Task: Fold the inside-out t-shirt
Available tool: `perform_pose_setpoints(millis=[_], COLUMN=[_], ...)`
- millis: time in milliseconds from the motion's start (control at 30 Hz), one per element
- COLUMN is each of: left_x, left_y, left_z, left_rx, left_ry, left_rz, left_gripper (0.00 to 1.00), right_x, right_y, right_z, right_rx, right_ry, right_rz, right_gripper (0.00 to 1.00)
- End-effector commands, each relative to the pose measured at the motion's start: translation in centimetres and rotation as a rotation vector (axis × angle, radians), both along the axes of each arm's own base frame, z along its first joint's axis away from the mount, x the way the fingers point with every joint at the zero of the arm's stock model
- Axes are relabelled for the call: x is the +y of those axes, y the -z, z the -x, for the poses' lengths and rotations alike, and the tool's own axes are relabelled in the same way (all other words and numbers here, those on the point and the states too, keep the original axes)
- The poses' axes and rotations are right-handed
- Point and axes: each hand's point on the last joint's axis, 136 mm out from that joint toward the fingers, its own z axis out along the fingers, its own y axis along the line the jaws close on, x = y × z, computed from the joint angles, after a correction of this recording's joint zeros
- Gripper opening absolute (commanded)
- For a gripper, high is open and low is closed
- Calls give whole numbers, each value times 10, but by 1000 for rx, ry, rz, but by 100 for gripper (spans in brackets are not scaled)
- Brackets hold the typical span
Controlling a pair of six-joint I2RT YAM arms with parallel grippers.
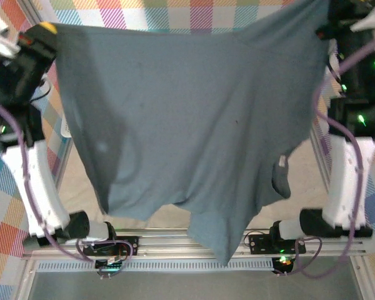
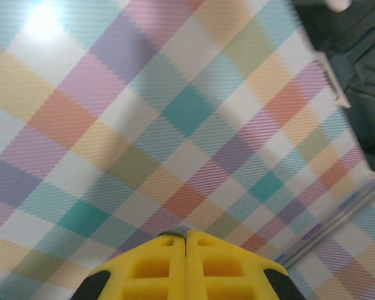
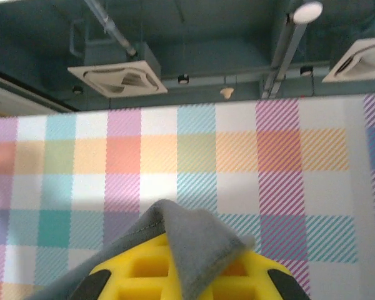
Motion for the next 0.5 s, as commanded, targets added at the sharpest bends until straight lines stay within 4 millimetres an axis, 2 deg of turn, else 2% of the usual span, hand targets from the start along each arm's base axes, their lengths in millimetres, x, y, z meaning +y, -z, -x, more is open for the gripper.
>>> perform_pose_setpoints(millis=[0, 67, 133, 300, 367, 467], left_x=[-9, -9, -11, -18, -22, -38], left_y=[-17, -20, -34, -56, -52, -21], left_z=[-24, -33, -28, 1, 7, 0], left_rx=[-70, -60, -93, -156, -145, -93], left_ry=[-11, -20, -23, -14, 2, 75], left_rz=[-89, -129, -154, -178, -194, -237], left_gripper=[0, 0, 0, 0, 0, 0], right_x=[2, 1, 1, 3, 5, 12], right_y=[-22, -37, -48, -61, -60, -42], right_z=[-13, -3, 9, 38, 42, 32], right_rx=[-100, -174, -217, -242, -226, -132], right_ry=[-4, -20, -44, -102, -126, -168], right_rz=[29, 6, -12, -30, -26, -14], right_gripper=[0, 0, 0, 0, 0, 0])
